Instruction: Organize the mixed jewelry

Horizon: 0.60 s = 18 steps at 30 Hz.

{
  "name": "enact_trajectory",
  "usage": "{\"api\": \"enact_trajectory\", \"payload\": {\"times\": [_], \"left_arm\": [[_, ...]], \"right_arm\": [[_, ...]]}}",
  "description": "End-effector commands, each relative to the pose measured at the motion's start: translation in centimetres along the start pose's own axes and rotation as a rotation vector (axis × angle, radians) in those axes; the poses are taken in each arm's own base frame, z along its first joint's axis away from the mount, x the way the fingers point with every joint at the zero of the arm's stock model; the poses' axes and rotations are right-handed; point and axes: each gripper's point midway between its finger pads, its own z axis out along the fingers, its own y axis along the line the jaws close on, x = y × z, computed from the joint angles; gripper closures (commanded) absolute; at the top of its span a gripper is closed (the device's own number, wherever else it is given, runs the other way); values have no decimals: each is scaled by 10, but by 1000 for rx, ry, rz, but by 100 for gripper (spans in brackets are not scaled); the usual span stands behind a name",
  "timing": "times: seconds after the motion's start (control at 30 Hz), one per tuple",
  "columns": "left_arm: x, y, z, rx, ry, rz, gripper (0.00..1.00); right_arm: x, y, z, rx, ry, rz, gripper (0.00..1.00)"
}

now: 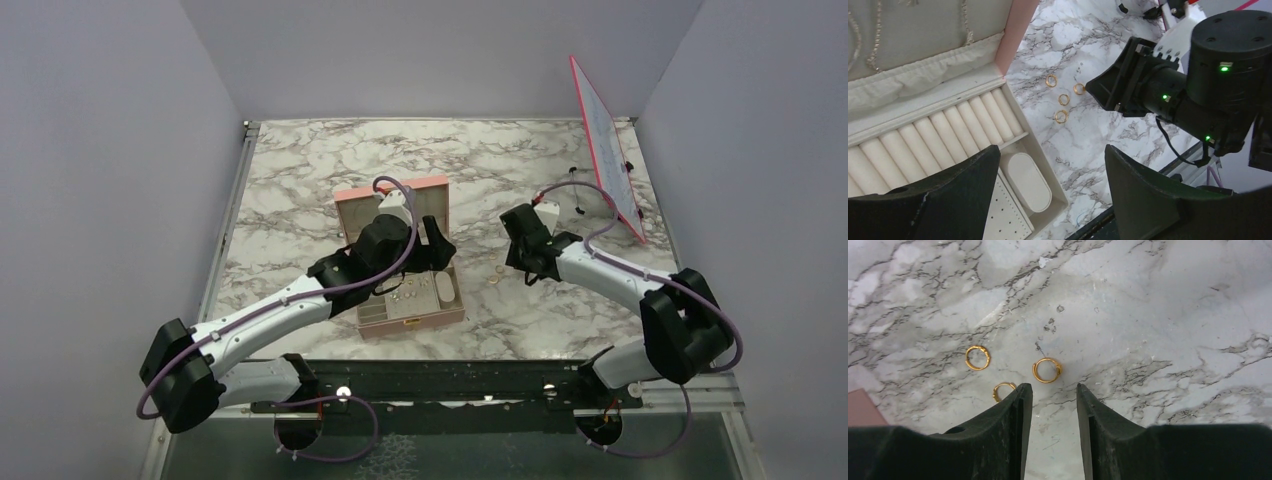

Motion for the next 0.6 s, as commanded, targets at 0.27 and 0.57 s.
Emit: {"api": "enact_trajectory", "payload": {"times": [0.27,0.57], "left_arm": [[7,-18,16,85,26,-3,27],[8,-17,17,78,27,-23,31]], "right_arm": [[11,-8,26,12,12,-66,65],[3,-7,33,-10,-10,-74,75]]}}
